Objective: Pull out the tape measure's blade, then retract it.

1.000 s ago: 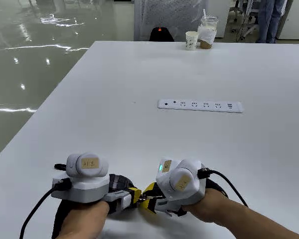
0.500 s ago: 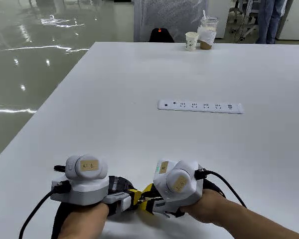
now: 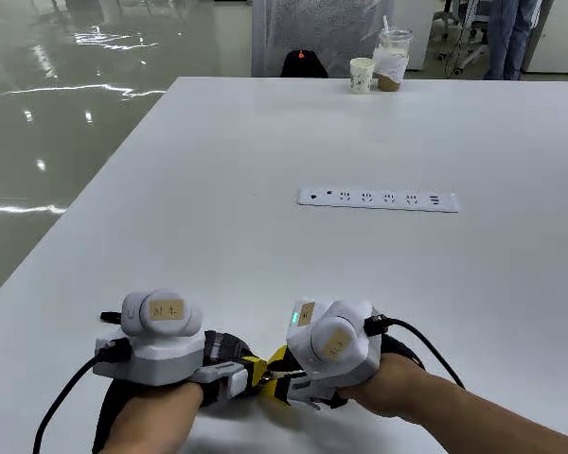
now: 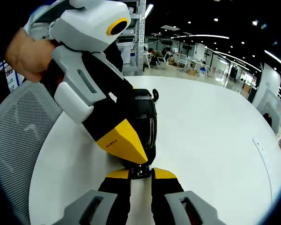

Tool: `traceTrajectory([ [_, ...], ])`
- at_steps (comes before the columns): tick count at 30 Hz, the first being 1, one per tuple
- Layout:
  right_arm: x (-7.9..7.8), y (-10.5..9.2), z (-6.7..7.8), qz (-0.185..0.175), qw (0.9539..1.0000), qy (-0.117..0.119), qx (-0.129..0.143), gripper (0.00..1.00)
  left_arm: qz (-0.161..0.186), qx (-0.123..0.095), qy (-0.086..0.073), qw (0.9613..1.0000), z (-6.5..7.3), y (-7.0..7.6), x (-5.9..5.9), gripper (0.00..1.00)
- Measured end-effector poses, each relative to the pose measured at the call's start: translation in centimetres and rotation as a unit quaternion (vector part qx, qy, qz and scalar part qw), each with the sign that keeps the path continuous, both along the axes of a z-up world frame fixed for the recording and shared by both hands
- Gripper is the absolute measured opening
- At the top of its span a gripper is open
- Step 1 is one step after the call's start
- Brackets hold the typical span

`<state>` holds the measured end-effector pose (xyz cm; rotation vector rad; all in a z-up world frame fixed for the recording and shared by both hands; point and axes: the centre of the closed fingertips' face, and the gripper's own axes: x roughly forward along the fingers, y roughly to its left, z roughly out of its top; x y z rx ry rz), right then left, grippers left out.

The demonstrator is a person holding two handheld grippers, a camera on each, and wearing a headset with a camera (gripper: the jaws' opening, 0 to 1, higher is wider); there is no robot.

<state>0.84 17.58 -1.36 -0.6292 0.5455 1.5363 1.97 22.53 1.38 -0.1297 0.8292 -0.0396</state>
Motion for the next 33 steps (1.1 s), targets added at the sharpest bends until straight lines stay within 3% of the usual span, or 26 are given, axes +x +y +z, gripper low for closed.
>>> traceTrajectory([
  [15, 0.1, -1.3, 0.6, -0.011, 0.9999, 0.001, -0.001, 0.17, -0.015, 0.007, 0.005, 0.9998, 0.0, -0.1, -0.3, 0.63],
  [33, -0.1, -4.3, 1.8, -0.050, 0.9987, 0.002, 0.004, 0.24, -0.041, 0.014, -0.017, 0.9989, 1.1, -0.3, -1.4, 0.67],
])
